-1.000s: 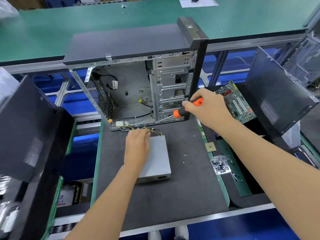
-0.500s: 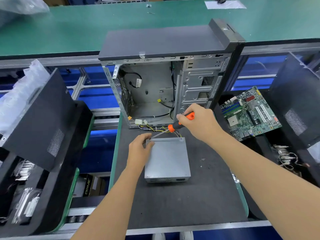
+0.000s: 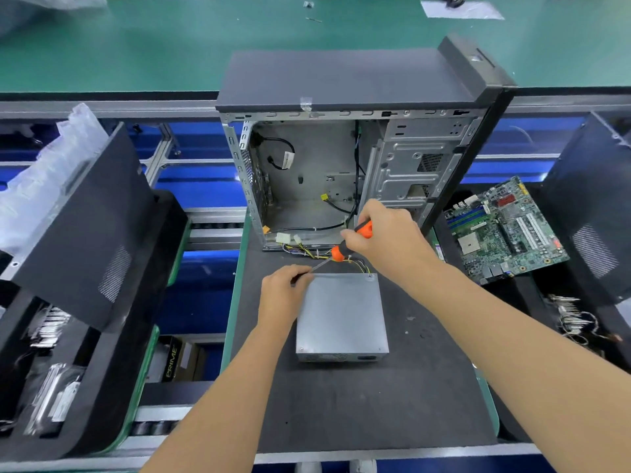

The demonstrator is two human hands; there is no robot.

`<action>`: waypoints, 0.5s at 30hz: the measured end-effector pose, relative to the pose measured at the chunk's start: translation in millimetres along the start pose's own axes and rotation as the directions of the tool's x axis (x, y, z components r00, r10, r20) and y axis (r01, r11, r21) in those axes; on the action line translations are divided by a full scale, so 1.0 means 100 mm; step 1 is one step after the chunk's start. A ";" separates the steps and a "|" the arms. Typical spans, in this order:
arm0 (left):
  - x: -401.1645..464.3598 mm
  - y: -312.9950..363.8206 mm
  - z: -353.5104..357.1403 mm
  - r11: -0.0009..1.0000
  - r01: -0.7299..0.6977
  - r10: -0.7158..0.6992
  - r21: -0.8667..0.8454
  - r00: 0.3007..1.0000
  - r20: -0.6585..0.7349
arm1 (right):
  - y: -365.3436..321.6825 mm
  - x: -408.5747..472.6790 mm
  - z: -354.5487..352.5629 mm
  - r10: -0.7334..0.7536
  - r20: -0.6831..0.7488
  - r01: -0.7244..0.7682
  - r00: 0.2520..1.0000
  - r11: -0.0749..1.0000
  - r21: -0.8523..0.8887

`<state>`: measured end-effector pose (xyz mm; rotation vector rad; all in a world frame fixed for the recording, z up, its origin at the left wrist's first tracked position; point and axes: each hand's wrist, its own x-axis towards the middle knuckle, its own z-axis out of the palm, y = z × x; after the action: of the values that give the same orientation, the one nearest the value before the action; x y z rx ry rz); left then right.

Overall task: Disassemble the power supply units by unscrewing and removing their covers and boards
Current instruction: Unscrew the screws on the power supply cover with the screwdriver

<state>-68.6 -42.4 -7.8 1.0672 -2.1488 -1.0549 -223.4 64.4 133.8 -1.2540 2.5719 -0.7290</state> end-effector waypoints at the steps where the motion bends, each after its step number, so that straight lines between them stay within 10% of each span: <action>1: 0.01 0.00 0.00 1.000 0.001 -0.001 -0.009 1.000 0.001 | -0.04 0.01 -0.01 -0.009 0.001 0.009 1.000 1.000 -0.022; 15: 0.05 -0.05 0.01 0.980 0.129 -0.124 -0.154 0.991 0.039 | -0.66 0.24 0.03 -0.228 0.027 0.228 0.973 0.942 -0.246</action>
<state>-70.1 -48.3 -12.4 1.1323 -2.0043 -1.2827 -191.9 9.8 166.1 -1.6486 2.6098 -0.4537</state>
